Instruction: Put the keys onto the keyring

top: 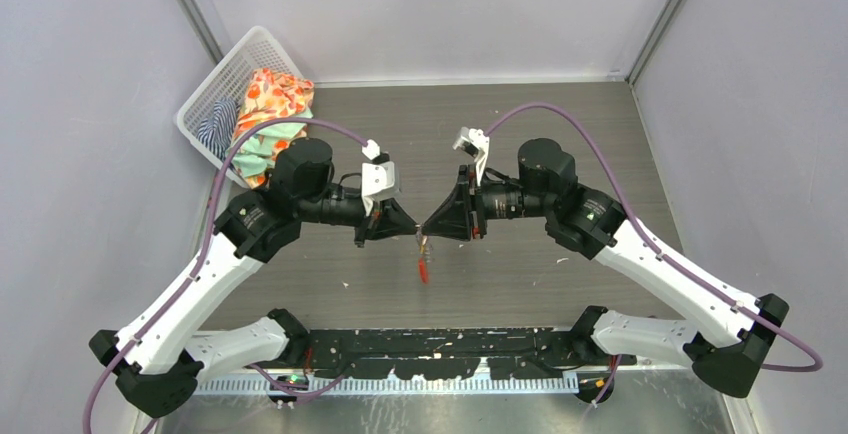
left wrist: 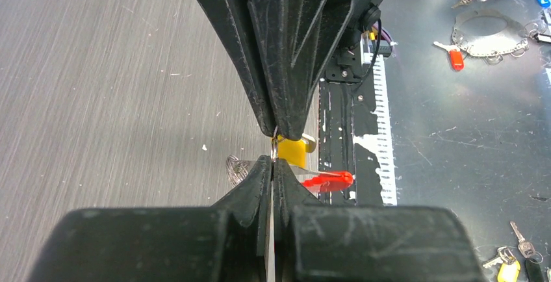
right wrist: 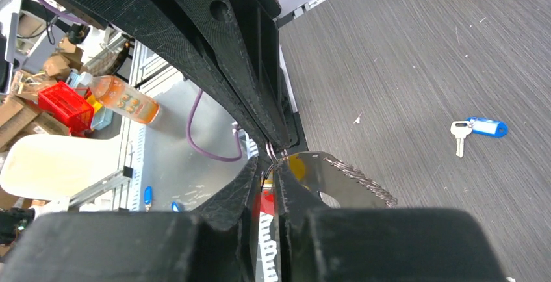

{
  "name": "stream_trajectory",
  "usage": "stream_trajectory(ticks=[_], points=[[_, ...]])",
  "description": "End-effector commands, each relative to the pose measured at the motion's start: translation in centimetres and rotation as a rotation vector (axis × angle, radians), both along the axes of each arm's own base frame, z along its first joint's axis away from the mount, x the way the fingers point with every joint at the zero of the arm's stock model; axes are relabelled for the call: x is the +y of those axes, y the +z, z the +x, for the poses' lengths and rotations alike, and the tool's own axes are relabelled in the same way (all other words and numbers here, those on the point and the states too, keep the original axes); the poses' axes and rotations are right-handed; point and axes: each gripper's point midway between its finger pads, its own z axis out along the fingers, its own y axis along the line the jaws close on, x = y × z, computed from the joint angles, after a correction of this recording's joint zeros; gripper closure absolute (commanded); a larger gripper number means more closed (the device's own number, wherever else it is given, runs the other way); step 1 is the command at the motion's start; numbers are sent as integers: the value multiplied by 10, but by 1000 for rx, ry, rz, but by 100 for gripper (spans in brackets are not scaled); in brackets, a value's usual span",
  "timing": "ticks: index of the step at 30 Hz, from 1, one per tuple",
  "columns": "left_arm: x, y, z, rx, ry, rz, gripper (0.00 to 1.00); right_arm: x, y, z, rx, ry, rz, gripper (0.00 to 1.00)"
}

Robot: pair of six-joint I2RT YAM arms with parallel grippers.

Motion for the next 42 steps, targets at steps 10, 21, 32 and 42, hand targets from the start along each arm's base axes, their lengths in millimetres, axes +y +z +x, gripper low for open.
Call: stream_trajectory(ticks=[10, 21, 32, 42], points=[[1, 18, 0, -72, 15, -66, 100, -7, 12, -6, -4, -5, 60, 95], [-2, 31, 1, -84, 26, -116, 100, -4, -4, -5, 43, -10, 46, 96], [-4, 40, 1, -80, 27, -147, 100, -1, -17, -2, 76, -14, 38, 88], [-5, 36, 0, -52, 26, -142, 100, -13, 8, -2, -37, -19, 36, 65]])
